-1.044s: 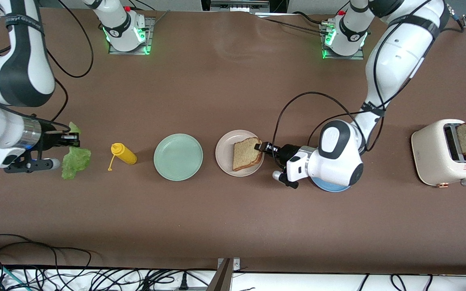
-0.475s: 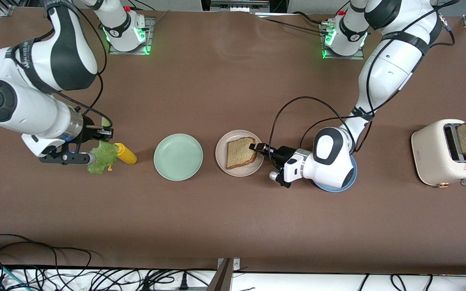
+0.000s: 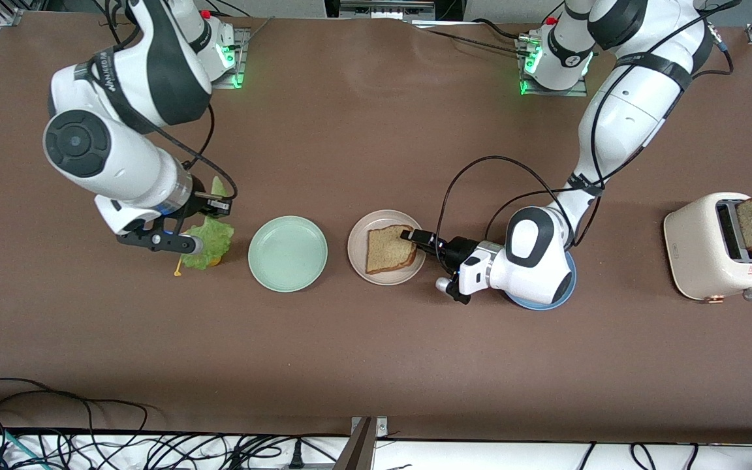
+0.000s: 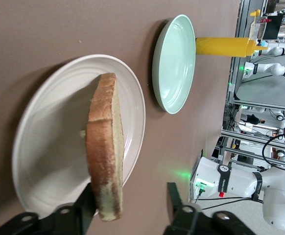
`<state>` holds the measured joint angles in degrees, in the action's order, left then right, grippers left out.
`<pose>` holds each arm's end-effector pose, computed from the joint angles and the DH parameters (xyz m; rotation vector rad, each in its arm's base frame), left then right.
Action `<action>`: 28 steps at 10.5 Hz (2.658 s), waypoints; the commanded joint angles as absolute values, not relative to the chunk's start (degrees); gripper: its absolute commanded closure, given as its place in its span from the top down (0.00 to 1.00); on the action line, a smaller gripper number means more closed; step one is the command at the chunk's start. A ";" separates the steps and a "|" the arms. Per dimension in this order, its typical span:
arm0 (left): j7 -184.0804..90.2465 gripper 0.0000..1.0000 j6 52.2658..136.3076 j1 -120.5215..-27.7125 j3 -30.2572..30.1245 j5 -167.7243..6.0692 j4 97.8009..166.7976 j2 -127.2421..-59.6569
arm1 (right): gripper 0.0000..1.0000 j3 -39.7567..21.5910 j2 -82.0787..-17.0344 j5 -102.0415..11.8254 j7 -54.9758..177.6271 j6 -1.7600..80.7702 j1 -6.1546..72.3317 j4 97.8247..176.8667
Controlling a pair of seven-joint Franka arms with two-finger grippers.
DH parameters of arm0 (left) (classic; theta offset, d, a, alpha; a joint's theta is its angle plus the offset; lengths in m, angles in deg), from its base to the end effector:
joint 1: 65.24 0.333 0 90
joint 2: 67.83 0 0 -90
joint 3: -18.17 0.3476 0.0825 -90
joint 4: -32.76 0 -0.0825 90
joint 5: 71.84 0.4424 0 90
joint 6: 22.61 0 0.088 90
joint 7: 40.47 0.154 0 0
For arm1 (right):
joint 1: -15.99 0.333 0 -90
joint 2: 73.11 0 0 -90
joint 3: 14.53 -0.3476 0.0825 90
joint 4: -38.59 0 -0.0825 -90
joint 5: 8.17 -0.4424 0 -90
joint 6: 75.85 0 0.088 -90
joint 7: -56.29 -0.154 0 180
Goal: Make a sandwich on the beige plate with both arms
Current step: 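Place the bread slice on the beige plate with the left gripper, then lay the lettuce on the bread with the right gripper while the left withdraws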
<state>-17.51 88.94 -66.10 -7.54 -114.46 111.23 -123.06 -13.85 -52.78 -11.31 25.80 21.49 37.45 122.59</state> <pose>0.6924 -0.3607 0.1426 2.0728 -0.3318 -0.3891 0.6662 0.2621 0.4373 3.1143 -0.2800 -0.2058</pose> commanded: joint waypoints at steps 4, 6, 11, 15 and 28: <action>-17.26 1.00 87.35 -63.14 -5.47 -105.76 110.37 -119.96 | 0.00 -14.18 -50.18 -10.64 15.62 27.49 44.01 123.05; -18.31 1.00 85.24 -62.43 -3.11 -103.06 110.28 -117.15 | 0.00 -14.27 -48.77 -10.81 11.49 30.04 45.77 123.05; -29.98 1.00 79.53 -60.58 -3.01 -81.11 110.37 -104.34 | 0.00 -14.18 -42.27 -10.72 4.62 41.63 52.63 122.18; -36.59 1.00 72.94 -59.01 -2.92 -68.68 110.90 -93.69 | 0.00 -14.18 -31.48 -10.37 0.31 45.52 56.85 112.44; -36.68 1.00 73.10 -66.56 13.33 -71.48 130.33 -66.76 | 0.89 -13.74 -20.72 -10.46 -3.21 54.94 61.52 106.44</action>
